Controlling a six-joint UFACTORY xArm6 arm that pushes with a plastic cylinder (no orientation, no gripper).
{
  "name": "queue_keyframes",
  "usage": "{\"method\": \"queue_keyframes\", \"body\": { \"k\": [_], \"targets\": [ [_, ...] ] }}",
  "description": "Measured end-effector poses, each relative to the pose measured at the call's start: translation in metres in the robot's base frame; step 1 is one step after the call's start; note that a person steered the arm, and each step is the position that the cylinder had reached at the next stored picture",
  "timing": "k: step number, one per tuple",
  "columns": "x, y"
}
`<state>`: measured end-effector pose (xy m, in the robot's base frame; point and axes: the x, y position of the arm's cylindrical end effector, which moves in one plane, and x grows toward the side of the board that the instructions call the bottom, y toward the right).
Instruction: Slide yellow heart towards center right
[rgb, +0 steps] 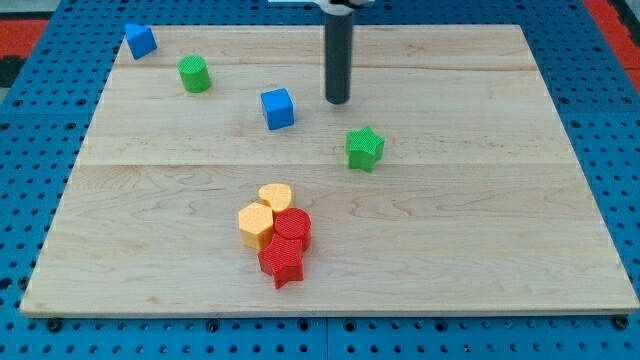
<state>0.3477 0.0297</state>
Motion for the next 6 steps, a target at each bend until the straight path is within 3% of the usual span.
{"method": "queue_keyframes", "body": {
  "k": [2,4,5,6],
  "targets": [
    [0.011,-0.009],
    [0.085,-0.15],
    [0.134,-0.131],
    [0.159,-0.076]
  ]
}}
